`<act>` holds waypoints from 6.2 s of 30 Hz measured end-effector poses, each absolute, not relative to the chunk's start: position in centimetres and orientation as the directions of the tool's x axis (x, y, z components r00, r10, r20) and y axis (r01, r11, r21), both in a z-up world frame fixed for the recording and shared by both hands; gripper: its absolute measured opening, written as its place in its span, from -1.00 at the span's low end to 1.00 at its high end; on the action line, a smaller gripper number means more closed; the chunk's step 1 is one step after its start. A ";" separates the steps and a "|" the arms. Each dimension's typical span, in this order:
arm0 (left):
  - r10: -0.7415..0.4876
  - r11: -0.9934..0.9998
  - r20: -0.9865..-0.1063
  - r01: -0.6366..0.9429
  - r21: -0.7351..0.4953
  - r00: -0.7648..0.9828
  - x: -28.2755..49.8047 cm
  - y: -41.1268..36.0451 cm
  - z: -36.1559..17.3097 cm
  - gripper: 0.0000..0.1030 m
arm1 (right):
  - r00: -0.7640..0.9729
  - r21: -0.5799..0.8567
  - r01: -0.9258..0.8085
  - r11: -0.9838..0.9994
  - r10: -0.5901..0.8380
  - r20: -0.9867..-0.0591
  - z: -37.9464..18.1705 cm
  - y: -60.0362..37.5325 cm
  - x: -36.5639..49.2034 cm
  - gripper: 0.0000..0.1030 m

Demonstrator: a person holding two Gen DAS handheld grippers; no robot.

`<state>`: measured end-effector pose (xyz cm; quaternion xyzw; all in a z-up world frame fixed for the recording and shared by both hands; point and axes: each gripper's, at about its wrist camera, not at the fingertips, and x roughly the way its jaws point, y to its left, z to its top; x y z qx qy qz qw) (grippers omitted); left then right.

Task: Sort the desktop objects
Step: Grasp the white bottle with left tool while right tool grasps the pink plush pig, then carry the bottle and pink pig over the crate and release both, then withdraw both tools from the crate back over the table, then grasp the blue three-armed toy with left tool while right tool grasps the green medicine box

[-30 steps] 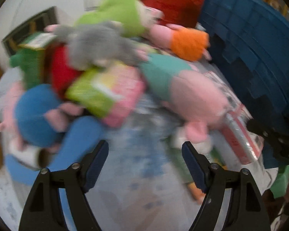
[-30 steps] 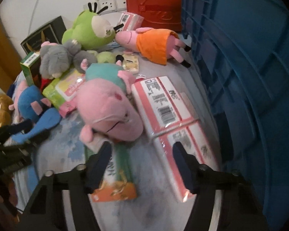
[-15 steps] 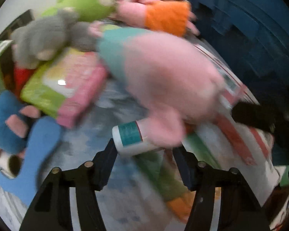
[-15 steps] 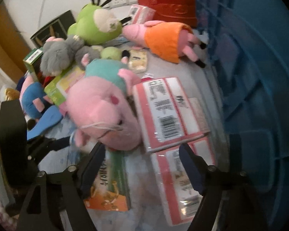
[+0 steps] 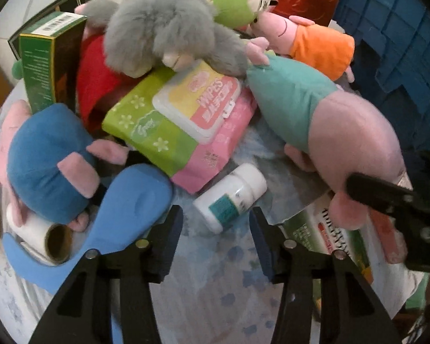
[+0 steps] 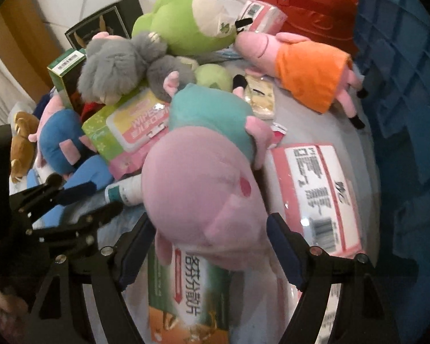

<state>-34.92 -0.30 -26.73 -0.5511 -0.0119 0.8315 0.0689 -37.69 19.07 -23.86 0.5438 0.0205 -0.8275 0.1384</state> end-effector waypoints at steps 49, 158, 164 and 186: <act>0.106 -0.989 -0.574 -0.145 0.023 -0.812 -24.2 -4.5 -8.4 -0.35 | -0.730 -0.009 0.187 -0.982 -0.133 -0.671 -7.6 13.2 -25.3 0.33; -0.265 -0.955 -0.538 0.296 0.029 -0.801 -3.3 -6.2 -7.2 0.47 | -0.755 -0.023 0.419 -0.908 -0.334 -0.565 -2.8 19.4 -10.0 1.00; -0.272 -0.948 -0.613 0.317 0.036 -0.742 -2.9 -14.9 -10.9 0.47 | -0.704 -0.004 0.393 -0.920 -0.298 -0.645 -6.6 12.1 -10.3 1.00; -0.191 -0.940 -0.805 0.342 -0.016 -0.562 -12.9 -21.4 -20.9 0.47 | -0.543 -0.003 0.236 -0.972 -0.129 -0.830 -16.4 12.0 -21.5 1.00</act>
